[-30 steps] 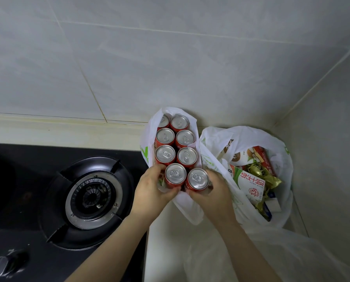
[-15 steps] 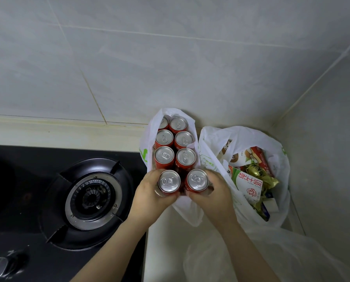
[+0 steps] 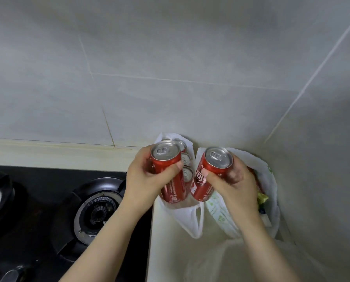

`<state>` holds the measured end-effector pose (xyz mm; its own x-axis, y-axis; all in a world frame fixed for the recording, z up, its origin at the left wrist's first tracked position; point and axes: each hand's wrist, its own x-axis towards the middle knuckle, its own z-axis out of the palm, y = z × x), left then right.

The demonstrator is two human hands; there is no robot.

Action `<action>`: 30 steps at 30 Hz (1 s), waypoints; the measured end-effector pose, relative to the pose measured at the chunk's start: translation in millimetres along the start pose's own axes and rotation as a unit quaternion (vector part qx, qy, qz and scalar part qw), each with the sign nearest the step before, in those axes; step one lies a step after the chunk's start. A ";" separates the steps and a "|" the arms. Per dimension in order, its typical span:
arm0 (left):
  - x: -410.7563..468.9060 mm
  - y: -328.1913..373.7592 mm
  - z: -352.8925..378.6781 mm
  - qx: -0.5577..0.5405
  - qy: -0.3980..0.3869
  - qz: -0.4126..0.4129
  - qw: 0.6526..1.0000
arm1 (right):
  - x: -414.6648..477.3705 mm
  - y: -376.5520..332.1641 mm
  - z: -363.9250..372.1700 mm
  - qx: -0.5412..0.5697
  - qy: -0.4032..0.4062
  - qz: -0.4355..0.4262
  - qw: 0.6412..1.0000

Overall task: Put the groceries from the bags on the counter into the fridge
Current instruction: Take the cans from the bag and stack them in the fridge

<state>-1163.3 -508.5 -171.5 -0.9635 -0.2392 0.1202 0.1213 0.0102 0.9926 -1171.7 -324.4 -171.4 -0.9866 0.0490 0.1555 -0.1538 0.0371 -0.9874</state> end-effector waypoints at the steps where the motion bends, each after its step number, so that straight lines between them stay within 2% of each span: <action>1: -0.5 13.2 -0.3 -0.018 -0.003 0.013 1.000 | -0.6 -13.9 1.8 0.016 0.008 -0.016 1.000; 7: -14.1 90.0 -4.4 -0.110 -0.036 0.065 0.991 | -15.7 -92.3 11.4 0.068 0.027 -0.093 0.993; 14: -33.5 141.1 -20.1 -0.230 -0.052 0.065 0.970 | -37.1 -152.8 32.7 0.116 -0.009 -0.113 0.987; 23: -58.2 154.4 -49.7 -0.174 -0.030 0.056 0.983 | -57.4 -167.8 50.0 0.074 -0.006 -0.077 0.994; 30: -76.4 160.1 -41.2 -0.139 0.026 0.053 0.989 | -60.7 -173.1 36.1 0.061 -0.055 -0.063 0.995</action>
<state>-1060.5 -528.6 -22.6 -0.9289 -0.3016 0.2150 0.2889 -0.2266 0.9302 -1087.2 -369.9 -11.0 -0.9578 -0.0579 0.2815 -0.2761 -0.0866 -0.9572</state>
